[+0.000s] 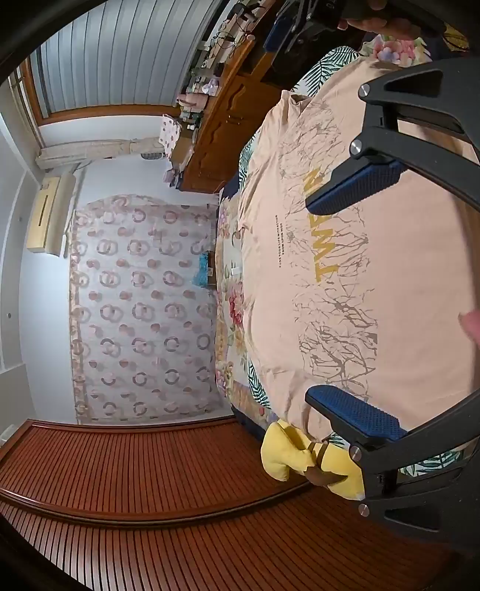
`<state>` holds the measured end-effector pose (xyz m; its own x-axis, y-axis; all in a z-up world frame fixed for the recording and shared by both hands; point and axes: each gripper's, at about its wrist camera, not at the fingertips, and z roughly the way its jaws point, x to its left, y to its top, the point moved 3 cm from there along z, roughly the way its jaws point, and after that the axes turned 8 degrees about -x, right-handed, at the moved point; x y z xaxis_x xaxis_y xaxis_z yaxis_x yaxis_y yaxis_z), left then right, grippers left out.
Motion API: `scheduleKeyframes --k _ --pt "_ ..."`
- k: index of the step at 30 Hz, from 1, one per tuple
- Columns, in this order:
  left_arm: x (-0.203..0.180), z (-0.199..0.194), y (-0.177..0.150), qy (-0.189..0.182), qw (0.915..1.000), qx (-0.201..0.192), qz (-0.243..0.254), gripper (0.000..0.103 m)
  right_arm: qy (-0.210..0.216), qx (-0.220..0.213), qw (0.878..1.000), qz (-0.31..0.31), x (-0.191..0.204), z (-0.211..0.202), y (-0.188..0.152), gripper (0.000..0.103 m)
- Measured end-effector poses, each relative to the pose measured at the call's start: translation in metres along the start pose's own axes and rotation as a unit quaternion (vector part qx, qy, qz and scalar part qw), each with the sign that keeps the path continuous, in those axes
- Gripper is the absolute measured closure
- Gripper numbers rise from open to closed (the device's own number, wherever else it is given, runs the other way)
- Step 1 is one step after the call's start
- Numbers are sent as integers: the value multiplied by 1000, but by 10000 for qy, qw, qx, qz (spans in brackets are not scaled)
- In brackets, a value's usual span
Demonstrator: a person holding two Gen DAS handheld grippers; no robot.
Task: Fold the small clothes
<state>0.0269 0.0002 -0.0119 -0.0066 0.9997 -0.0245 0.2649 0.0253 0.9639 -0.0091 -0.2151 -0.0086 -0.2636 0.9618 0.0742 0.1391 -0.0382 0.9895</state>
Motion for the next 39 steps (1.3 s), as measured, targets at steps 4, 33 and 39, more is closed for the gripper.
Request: scheduleKeyframes --k 4,33,39 --pt "2 -2 0 -24 10000 -17 -9 9 12 16 10000 1 0 0 0 0" --pt "0 -1 0 31 10000 9 75 9 -5 40 10000 29 2 2 0 0" --pt "0 -1 0 32 10000 5 79 9 2 45 10000 41 1 2 0 0"
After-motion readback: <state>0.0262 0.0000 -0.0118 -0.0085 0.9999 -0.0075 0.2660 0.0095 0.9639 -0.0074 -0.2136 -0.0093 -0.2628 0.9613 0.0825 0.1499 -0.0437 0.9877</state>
